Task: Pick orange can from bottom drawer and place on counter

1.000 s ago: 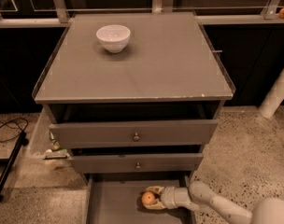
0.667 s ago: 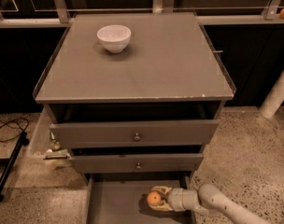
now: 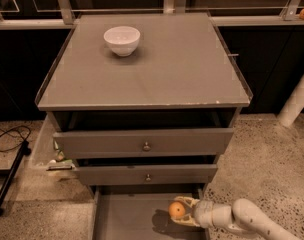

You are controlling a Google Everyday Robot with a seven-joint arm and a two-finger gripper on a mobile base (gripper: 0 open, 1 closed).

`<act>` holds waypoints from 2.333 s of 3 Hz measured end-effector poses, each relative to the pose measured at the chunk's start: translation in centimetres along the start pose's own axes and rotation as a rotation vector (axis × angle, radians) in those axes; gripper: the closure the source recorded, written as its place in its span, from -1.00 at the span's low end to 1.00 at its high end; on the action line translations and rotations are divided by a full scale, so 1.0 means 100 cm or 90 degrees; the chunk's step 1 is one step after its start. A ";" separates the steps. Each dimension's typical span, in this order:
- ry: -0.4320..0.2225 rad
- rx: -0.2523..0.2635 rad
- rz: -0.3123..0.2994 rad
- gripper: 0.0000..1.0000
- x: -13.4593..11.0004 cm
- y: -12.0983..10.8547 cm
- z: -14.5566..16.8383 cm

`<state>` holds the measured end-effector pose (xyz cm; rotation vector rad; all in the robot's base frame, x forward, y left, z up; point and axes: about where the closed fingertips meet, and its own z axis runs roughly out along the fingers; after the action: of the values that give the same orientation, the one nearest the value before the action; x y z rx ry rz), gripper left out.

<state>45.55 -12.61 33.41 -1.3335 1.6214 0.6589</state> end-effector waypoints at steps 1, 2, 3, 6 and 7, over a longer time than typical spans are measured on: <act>0.013 0.018 -0.030 1.00 -0.032 -0.010 -0.034; 0.034 0.051 -0.065 1.00 -0.072 -0.033 -0.079; 0.034 0.051 -0.066 1.00 -0.072 -0.033 -0.079; -0.026 0.065 -0.205 1.00 -0.196 -0.021 -0.159; -0.008 0.052 -0.260 1.00 -0.254 -0.029 -0.186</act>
Offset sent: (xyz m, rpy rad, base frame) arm 0.0145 -0.0724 0.1646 -0.1277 -0.1693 -0.0720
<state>42.70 -17.12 64.59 -1.5360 1.2953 0.3481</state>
